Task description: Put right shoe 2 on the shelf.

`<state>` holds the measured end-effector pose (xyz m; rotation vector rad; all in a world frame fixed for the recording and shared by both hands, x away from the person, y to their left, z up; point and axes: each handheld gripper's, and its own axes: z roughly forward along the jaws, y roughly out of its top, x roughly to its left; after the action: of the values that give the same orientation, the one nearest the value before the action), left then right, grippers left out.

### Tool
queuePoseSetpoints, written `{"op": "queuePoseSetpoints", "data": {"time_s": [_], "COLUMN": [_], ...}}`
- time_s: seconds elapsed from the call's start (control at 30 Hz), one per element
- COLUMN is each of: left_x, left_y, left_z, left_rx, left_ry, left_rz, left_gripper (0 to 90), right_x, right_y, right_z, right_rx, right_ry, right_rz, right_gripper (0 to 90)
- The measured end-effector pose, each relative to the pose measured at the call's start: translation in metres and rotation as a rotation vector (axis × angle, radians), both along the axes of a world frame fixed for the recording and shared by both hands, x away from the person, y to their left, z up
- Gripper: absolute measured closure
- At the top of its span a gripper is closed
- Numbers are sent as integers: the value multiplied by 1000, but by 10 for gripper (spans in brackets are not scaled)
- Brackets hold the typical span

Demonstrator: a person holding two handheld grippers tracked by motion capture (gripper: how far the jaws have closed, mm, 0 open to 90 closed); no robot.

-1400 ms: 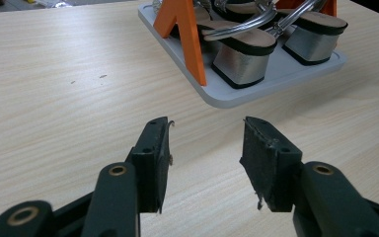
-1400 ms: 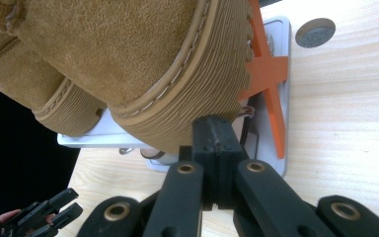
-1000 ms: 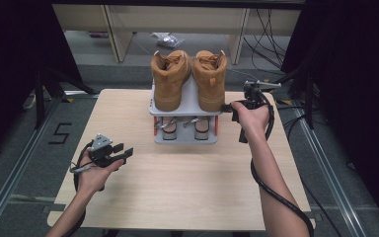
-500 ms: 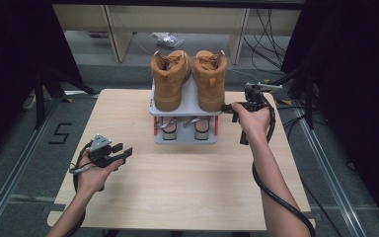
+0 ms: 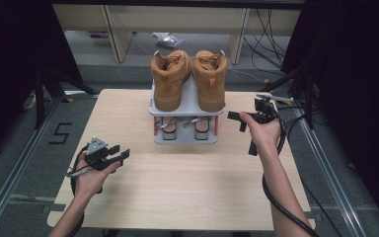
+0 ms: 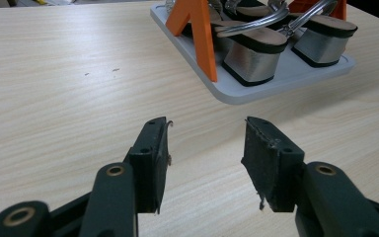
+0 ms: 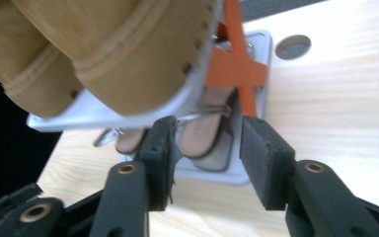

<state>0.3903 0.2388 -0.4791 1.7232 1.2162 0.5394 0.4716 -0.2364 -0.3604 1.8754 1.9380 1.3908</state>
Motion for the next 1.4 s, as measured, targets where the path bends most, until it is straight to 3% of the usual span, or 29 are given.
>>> {"op": "queuePoseSetpoints", "data": {"time_s": [0.07, 0.13, 0.17, 0.2, 0.23, 0.3, 0.47, 0.53, 0.6, 0.7, 0.73, 0.8, 0.83, 0.87, 0.9, 0.93, 0.97, 1.0, 1.03, 1.17, 1.23, 1.4], "left_x": [-1, -2, -3, -4, -4, -6, -7, -8, -9, -11, -11, -12, -12, -13, -14, -14, -15, -15, -16, -17, -19, -21], "left_y": [2, 2, 2, 2, 1, 1, 1, 1, 1, 0, 0, 0, 0, 0, 0, 0, -1, -1, -1, 1, 0, 0], "left_z": [-2, -4, -5, -6, -7, -8, -15, -17, -19, -22, -23, -24, -25, -26, -26, -27, -27, -27, -27, -29, -29, -30], "left_rx": [-1, 1, 2, 2, 0, -4, -8, -7, -9, -10, -8, -7, -12, -12, -16, -14, -11, -5, -8, -12, -12, -16], "left_ry": [-1, -1, -7, -13, -25, -24, -20, -19, -16, -17, -19, -20, -22, -20, -21, -23, -23, -27, -29, -37, -41, -47], "left_rz": [2, 10, 11, 13, 13, 15, 17, 20, 20, 22, 21, 23, 22, 24, 28, 29, 30, 32, 31, 35, 41, 38], "left_gripper": [515, 515, 515, 517, 518, 518, 517, 517, 517, 517, 517, 517, 517, 517, 517, 516, 516, 517, 516, 516, 516, 515], "right_x": [-4, -11, -12, -14, -17, -23, -35, -39, -45, -51, -54, -56, -58, -60, -62, -66, -66, -67, -68, -74, -76, -80], "right_y": [-6, -9, -16, -20, -20, -30, -43, -49, -50, -54, -54, -58, -57, -59, -58, -54, -57, -55, -57, -52, -52, -51], "right_z": [-9, -15, -22, -27, -29, -39, -57, -66, -72, -83, -86, -95, -97, -101, -104, -103, -110, -111, -115, -125, -130, -136], "right_rx": [0, 37, -7, -10, 22, -8, 5, -34, -12, -31, -8, -47, -35, -47, -27, 31, -11, 17, -10, 5, 2, 3], "right_ry": [-3, 54, 14, 14, 51, 36, 69, 43, 76, 66, 97, 44, 63, 45, 57, 108, 49, 74, 35, 11, -13, -11], "right_rz": [3, -24, -9, -3, -26, -20, -43, -37, -58, -47, -59, -36, -51, -41, -48, -75, -55, -68, -45, -63, -47, -41], "right_gripper": [568, 564, 558, 554, 551, 542, 534, 531, 529, 526, 526, 524, 521, 517, 516, 516, 516, 516, 516, 515, 514, 509]}}
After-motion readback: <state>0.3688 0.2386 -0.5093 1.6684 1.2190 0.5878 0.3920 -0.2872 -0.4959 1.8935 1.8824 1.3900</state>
